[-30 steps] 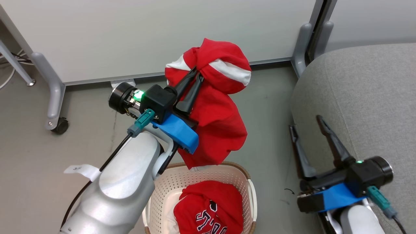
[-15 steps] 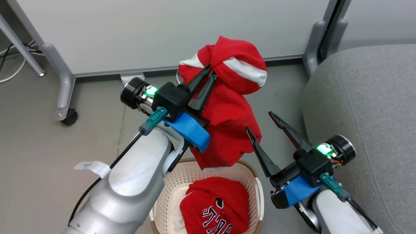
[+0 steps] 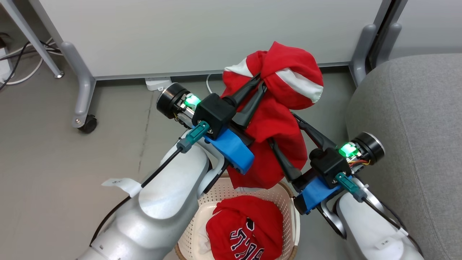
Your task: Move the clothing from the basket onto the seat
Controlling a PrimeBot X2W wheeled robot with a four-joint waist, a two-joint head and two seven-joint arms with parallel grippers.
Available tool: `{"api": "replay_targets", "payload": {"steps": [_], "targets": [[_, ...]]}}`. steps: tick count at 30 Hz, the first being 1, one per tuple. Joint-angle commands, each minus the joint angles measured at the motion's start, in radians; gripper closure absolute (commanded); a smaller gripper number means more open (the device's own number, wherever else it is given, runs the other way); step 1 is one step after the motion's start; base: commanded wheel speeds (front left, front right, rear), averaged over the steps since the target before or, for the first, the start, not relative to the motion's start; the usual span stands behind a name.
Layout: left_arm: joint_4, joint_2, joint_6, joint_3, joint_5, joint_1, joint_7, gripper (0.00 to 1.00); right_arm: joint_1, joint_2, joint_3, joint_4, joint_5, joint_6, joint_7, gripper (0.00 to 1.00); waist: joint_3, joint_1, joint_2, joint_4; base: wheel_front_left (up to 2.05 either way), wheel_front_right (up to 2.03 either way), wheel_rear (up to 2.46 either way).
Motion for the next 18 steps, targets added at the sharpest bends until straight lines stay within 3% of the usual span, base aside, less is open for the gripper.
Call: {"api": "replay_targets", "payload": {"steps": [1,3,4,5,18], "targets": [[-0.003,-0.003,-0.007,-0.007,-0.006,-0.017,-0.005,1.00,-0.020,0.008,-0.003,0.018,-0.011,0.000,-0.003,0.00,0.002,-0.0001,0.0000,0.001,0.00,0.00,0.00],[-0.003,-0.005,-0.008,-0.013,-0.009,-0.017,-0.005,1.00,-0.034,0.018,-0.006,0.035,-0.008,0.000,-0.003,0.00,0.002,-0.0001,0.0000,0.001,0.00,0.00,0.00],[-0.001,-0.005,-0.008,-0.015,-0.011,-0.017,-0.005,1.00,-0.035,0.022,-0.009,0.049,0.002,0.000,-0.003,0.05,0.002,-0.0001,0.0000,0.002,0.00,0.00,0.00],[0.000,-0.006,-0.007,-0.017,-0.014,-0.017,-0.005,1.00,-0.039,0.027,-0.010,0.051,0.009,0.000,-0.003,1.00,0.002,-0.0001,0.0000,0.004,0.00,0.00,0.00],[0.017,-0.009,-0.005,-0.018,-0.021,-0.012,-0.005,1.00,-0.019,0.043,-0.004,0.056,0.047,0.000,-0.003,1.00,-0.002,-0.0001,0.0000,0.004,0.00,0.00,0.00]]}}
